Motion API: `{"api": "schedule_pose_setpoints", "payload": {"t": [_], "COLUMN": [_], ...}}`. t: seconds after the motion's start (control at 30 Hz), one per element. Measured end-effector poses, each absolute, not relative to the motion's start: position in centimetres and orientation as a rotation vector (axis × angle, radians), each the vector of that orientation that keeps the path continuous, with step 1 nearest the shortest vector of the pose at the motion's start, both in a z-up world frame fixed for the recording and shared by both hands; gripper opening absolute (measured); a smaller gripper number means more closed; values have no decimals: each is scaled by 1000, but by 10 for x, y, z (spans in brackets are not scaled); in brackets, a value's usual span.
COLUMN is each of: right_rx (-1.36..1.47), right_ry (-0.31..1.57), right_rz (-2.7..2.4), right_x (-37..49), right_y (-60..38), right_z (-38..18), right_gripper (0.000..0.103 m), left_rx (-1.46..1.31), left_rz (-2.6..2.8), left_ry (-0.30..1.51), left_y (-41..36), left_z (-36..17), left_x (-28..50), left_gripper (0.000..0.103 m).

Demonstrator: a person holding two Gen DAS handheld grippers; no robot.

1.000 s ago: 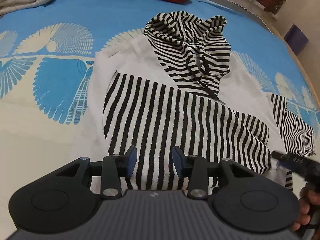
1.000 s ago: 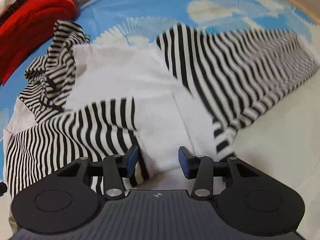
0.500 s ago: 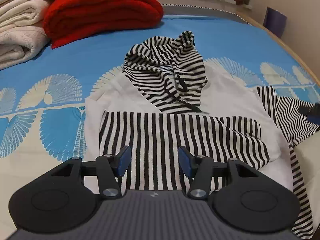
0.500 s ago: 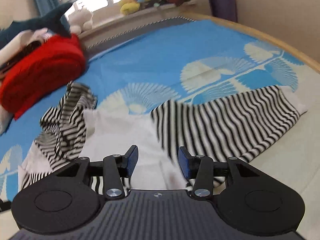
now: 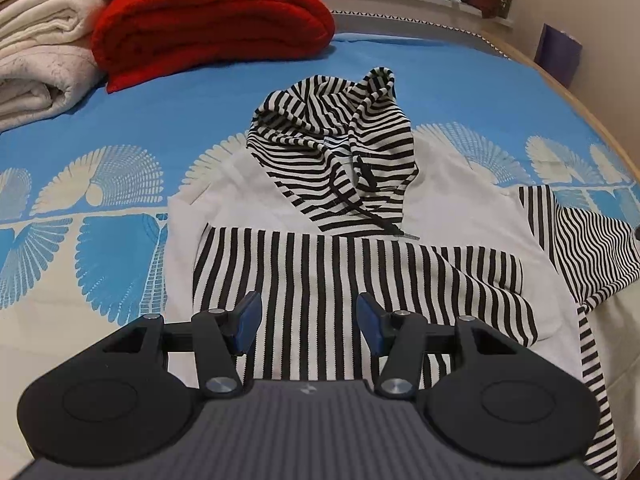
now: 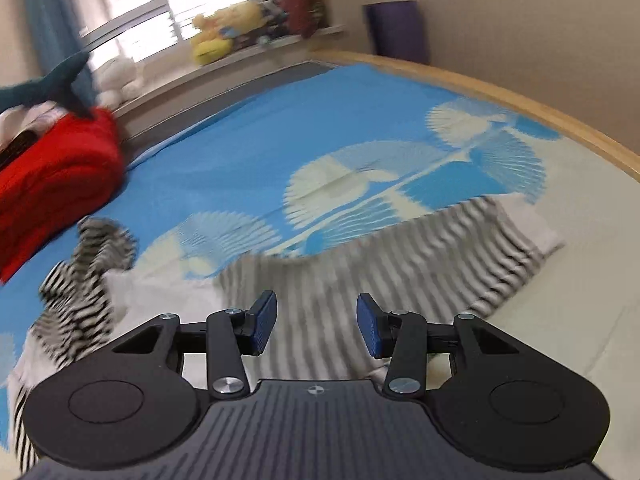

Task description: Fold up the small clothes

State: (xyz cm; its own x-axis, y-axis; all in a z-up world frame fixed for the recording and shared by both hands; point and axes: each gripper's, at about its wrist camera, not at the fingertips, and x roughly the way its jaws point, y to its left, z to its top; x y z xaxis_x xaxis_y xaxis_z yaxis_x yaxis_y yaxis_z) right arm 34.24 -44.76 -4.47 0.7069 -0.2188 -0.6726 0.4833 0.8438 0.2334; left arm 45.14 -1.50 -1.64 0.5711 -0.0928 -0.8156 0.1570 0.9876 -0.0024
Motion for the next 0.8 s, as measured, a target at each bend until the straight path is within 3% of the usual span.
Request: {"api": "schedule_pose_setpoints", "payload": {"t": [0.4,0.57,0.7,0.73,0.8], "right_rx": [771,913,872,872,853], "right_ry": [610,637,618,613,618], "right_rz": [-720,-758,-753,-745,-737], "right_x": [305,305,317,320,325], "right_y": [-602,-627,-627,-626,-624], "right_z": [-108,-149,-153,-154,-157], "right_gripper": [43,43,43,41,18], "left_rx": [117,121,113,112,105], "left_rz": [-146,-136,-124,-122,-120], "left_ry": [970,977,979,980,980], "left_y": [-29,-26,-20,-19,-16], "left_z": [-30,-33,-33,-33,-32], "left_x": [456,460,462,462,462], "left_gripper": [58,58,58,58,58]}}
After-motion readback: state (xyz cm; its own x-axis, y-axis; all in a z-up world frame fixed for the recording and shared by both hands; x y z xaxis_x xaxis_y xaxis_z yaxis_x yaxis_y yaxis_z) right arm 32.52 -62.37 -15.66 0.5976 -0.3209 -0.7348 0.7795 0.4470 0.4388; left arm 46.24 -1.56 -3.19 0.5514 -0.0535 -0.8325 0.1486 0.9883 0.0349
